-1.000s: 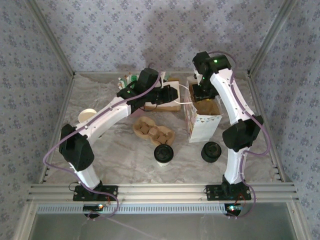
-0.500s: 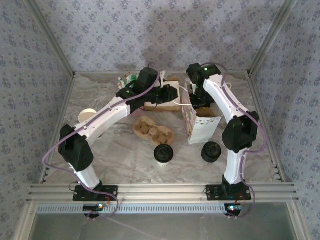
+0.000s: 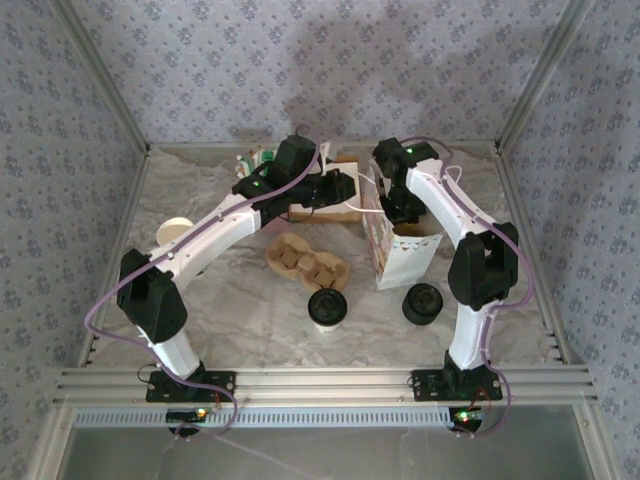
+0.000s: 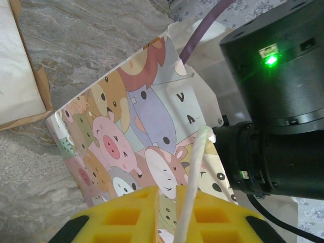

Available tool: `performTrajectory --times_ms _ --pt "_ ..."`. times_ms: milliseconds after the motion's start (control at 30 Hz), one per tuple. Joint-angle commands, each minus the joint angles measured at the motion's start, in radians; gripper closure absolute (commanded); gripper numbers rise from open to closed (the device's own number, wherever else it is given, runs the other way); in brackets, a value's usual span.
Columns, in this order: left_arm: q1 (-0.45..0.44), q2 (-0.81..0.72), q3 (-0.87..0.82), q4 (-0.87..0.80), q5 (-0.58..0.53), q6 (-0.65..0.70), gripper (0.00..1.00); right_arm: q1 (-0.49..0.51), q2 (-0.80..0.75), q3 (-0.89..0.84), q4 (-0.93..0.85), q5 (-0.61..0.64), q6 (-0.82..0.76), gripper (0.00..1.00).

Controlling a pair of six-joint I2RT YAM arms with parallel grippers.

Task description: Pack the takeout coffee

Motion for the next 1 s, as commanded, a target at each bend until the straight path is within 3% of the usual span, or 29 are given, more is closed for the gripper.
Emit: performTrajectory --times_ms 0,967 --pt "-0.006 -0.018 0.005 0.031 -0.01 -0.005 0.84 -0.008 -0.041 -0.034 0.022 -0.004 0.011 0.66" --pt "-0.006 -0.006 0.025 0.016 -0.02 -0.001 0.84 -0.015 -0.04 -0.221 0.189 -0.003 0.012 0.58"
